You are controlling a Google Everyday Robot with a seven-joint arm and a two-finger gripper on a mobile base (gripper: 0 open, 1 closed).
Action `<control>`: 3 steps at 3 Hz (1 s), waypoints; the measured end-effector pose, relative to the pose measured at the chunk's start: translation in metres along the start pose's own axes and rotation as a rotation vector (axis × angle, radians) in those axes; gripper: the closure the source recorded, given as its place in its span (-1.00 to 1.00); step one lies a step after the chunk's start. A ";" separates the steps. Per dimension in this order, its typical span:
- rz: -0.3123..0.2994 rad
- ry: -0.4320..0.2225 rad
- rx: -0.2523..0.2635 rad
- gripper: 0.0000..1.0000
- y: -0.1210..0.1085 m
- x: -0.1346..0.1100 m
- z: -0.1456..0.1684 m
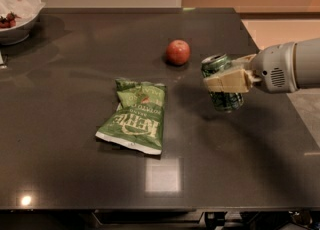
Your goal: Place green can upright
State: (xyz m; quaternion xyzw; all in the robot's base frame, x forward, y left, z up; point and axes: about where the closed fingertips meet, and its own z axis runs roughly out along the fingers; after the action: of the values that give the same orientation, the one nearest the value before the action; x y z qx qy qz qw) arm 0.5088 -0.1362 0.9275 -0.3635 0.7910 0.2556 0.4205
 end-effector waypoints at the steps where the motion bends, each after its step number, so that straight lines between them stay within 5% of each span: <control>1: -0.036 -0.128 -0.024 1.00 0.000 -0.002 -0.002; 3: -0.064 -0.300 -0.073 1.00 0.003 0.005 -0.005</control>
Offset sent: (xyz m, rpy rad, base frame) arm -0.0083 -0.0120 0.0015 0.2396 -0.2649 0.0774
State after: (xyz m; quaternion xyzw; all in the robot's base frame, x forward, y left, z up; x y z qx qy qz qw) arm 0.5017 -0.1398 0.9259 -0.3614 0.6973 0.3222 0.5286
